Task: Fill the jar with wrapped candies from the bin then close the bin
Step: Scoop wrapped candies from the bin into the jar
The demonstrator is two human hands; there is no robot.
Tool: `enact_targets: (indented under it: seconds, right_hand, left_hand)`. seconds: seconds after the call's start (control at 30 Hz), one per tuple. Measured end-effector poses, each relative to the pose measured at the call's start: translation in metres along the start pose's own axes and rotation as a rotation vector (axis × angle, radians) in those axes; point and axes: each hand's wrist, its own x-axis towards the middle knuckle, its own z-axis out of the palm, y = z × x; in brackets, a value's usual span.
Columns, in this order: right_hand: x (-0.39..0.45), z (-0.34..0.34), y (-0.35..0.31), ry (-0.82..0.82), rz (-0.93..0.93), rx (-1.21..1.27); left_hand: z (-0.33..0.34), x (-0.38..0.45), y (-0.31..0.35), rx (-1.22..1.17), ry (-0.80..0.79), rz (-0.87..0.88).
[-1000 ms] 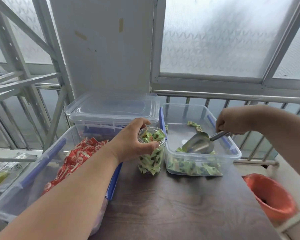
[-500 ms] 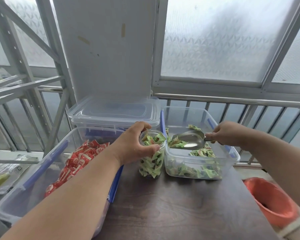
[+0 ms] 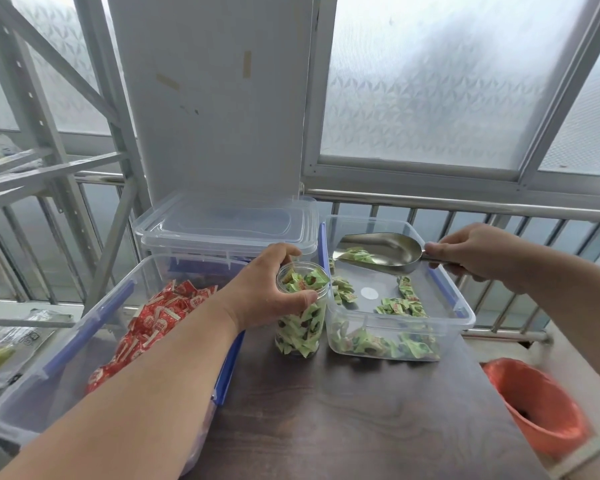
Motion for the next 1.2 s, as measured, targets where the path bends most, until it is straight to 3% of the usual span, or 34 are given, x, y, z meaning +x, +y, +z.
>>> enact_targets:
  seconds: [0.1, 0.37, 0.7, 0.8, 0.97, 1.1, 1.2]
  right_hand:
    - [-0.007, 0.005, -0.026, -0.004, -0.093, -0.068]
    - [-0.030, 0.013, -0.088, 0.175, -0.362, -0.492]
    - [-0.044, 0.016, -0.106, 0.397, -0.517, -0.632]
    - [-0.046, 0.018, -0.106, 0.452, -0.512, -0.655]
    - [-0.037, 0.015, -0.093, 0.552, -0.433, -0.655]
    - [-0.022, 0.016, -0.072, 0.539, -0.268, -0.710]
    - [-0.006, 0.031, -0.048, 0.431, -0.134, -0.738]
  left_hand:
    - [0.000, 0.000, -0.001, -0.019, 0.020, 0.020]
    - [0.001, 0.001, -0.005, -0.054, 0.092, 0.161]
    - [0.003, 0.004, -0.010, -0.072, 0.254, 0.258]
    - [0.003, 0.006, -0.010, -0.060, 0.236, 0.294]
    - [0.005, 0.010, -0.008, 0.000, 0.137, 0.180]
    - [0.003, 0.010, -0.009, -0.006, 0.185, 0.199]
    - [0.005, 0.013, -0.012, -0.010, 0.192, 0.179]
